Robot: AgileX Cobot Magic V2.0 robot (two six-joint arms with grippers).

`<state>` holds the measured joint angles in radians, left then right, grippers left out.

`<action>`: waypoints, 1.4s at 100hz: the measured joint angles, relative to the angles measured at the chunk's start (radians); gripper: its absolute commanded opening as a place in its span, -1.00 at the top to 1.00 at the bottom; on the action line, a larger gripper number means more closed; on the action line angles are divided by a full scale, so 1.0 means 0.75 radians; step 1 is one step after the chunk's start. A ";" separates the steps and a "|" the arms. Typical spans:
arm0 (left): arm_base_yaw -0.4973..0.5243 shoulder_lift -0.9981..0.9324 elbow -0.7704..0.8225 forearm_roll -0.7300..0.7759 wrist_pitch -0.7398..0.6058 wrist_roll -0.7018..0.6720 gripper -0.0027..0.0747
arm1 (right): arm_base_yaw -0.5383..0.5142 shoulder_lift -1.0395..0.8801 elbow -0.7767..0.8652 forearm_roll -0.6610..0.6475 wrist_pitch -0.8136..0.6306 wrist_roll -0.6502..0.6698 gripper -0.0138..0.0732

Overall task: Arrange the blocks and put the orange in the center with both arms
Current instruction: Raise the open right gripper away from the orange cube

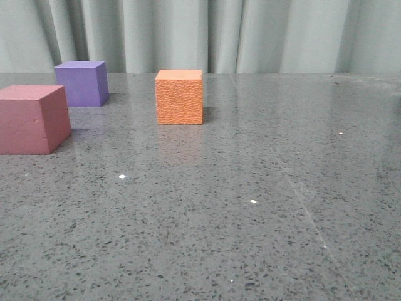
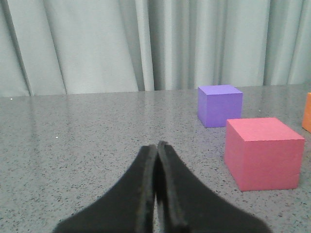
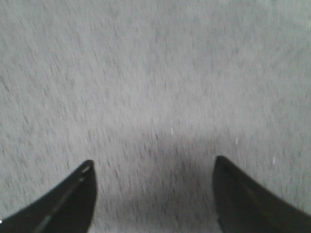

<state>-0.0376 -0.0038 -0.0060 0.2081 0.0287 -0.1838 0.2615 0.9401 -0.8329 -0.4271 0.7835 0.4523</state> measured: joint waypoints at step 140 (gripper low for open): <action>0.000 0.000 0.000 0.000 0.000 0.000 0.98 | 0.000 -0.642 0.424 0.035 -0.221 -0.017 0.83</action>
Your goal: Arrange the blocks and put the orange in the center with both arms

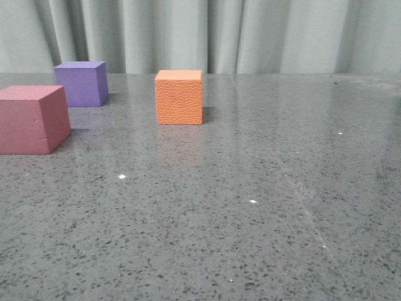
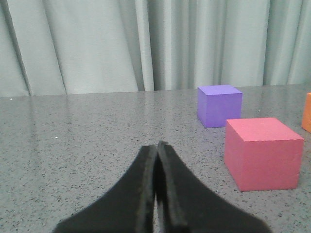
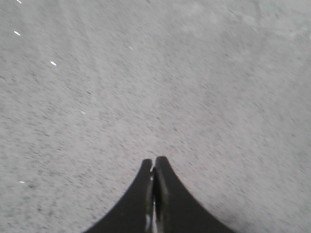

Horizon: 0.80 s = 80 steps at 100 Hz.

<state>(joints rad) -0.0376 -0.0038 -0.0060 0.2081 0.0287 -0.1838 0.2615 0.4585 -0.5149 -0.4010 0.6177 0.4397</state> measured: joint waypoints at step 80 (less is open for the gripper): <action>0.000 0.000 0.000 -0.002 0.000 0.000 0.98 | -0.319 -0.624 0.598 0.496 -0.486 -0.430 0.83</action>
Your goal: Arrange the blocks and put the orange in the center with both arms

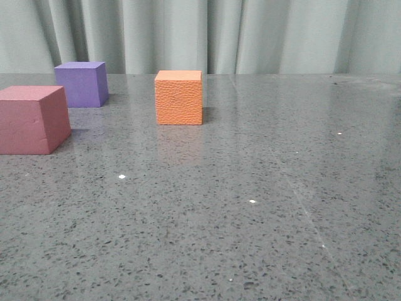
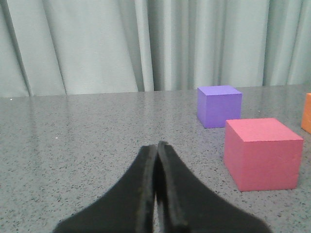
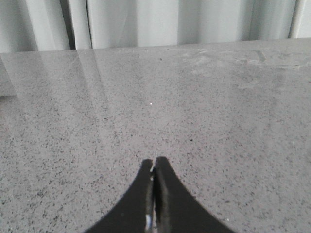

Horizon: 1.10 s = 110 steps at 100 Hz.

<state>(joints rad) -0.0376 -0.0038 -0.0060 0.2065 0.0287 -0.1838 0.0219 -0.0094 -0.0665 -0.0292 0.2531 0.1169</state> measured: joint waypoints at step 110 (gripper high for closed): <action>0.000 0.000 0.000 0.000 0.000 0.000 0.98 | 0.000 0.000 0.125 0.003 -0.182 -0.003 0.83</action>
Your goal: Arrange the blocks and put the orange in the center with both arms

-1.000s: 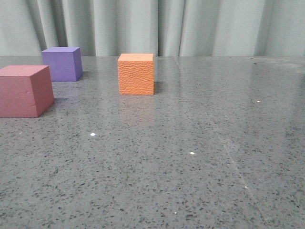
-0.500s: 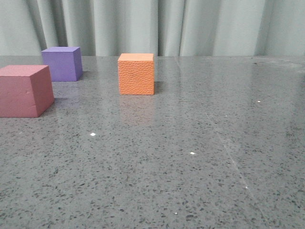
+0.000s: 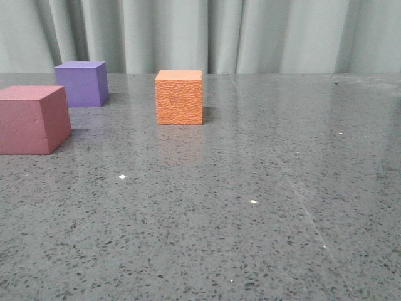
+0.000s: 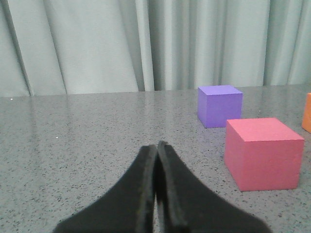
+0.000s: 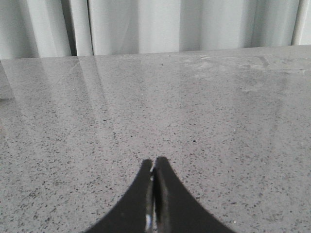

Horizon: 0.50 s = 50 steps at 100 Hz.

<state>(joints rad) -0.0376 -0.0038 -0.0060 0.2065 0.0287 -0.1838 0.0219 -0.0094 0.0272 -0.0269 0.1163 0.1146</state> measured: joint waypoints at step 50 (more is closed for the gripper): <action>0.000 0.000 0.000 0.000 -0.017 0.000 0.98 | 0.000 0.000 0.000 0.000 0.000 0.000 0.83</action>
<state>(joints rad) -0.0376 -0.0038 -0.0060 0.2065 0.0159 -0.1838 0.0219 -0.0094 0.0272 -0.0269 0.1163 0.1146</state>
